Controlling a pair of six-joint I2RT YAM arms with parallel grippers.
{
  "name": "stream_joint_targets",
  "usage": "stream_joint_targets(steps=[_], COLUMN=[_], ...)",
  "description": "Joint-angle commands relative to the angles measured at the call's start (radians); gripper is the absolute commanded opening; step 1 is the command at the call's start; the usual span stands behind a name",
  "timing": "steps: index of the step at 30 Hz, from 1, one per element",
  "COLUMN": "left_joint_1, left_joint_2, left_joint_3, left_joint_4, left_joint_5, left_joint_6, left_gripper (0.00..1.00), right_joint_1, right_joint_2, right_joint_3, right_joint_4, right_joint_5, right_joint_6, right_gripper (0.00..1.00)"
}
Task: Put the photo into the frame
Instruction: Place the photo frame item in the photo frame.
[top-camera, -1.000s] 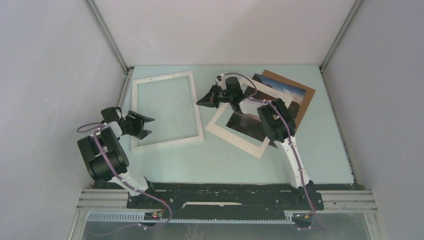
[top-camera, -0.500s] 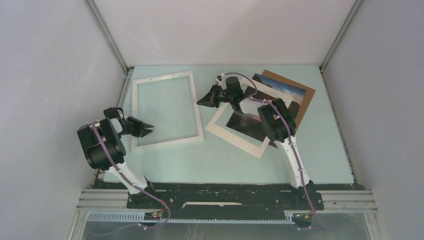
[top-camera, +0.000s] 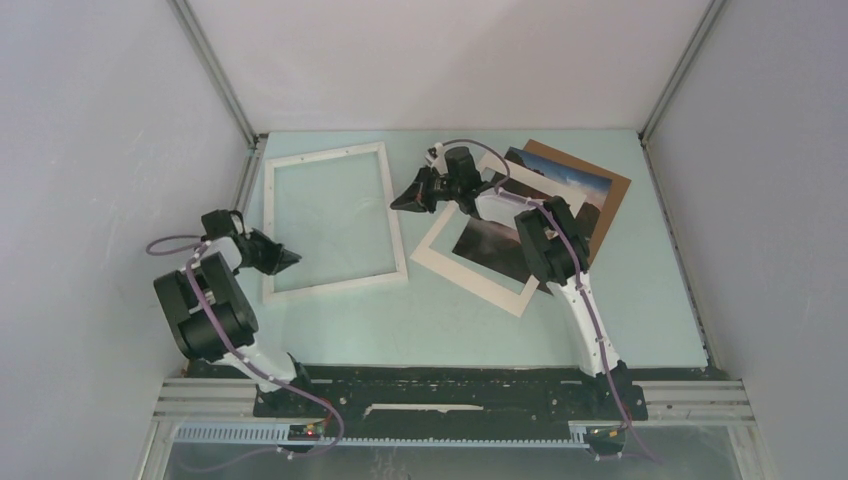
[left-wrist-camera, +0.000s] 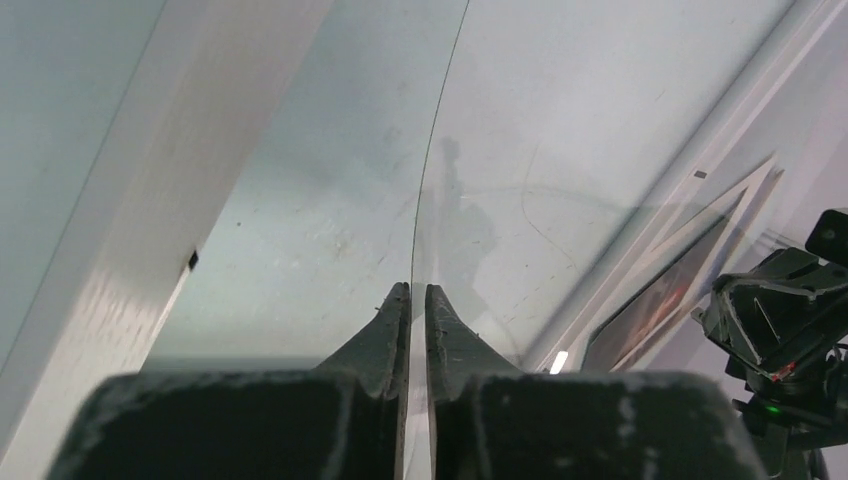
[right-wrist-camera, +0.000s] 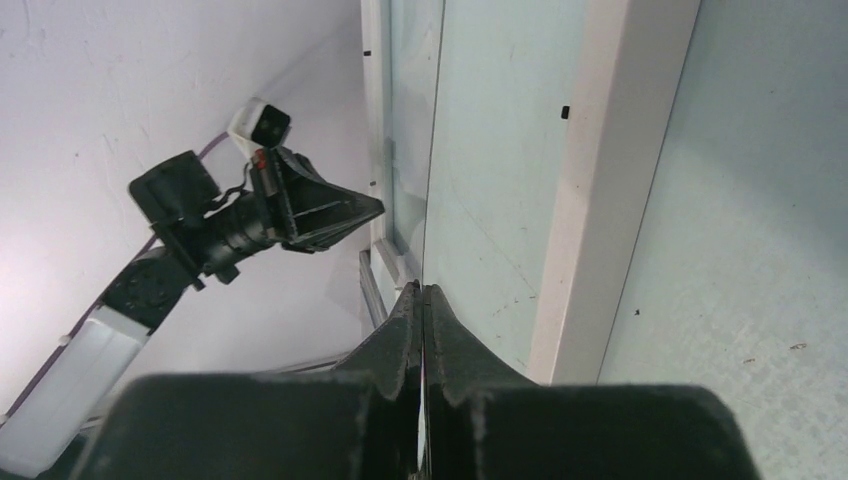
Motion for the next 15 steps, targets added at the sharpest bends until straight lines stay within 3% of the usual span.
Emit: stream_joint_targets(steps=[1, 15], left_joint_1=[-0.006, -0.01], left_joint_2=[-0.109, -0.23], left_joint_3=[0.059, 0.087], left_joint_4=[-0.088, -0.134], left_joint_5=[-0.086, -0.147], left_joint_6=[0.086, 0.127], left_gripper=[0.07, 0.05], right_joint_1=[0.008, 0.029], right_joint_2=[-0.007, -0.055], right_joint_3=[-0.003, -0.141], right_joint_4=[0.025, 0.205], right_joint_5=[0.009, 0.084], right_joint_6=[-0.038, -0.033], right_gripper=[0.0, 0.0])
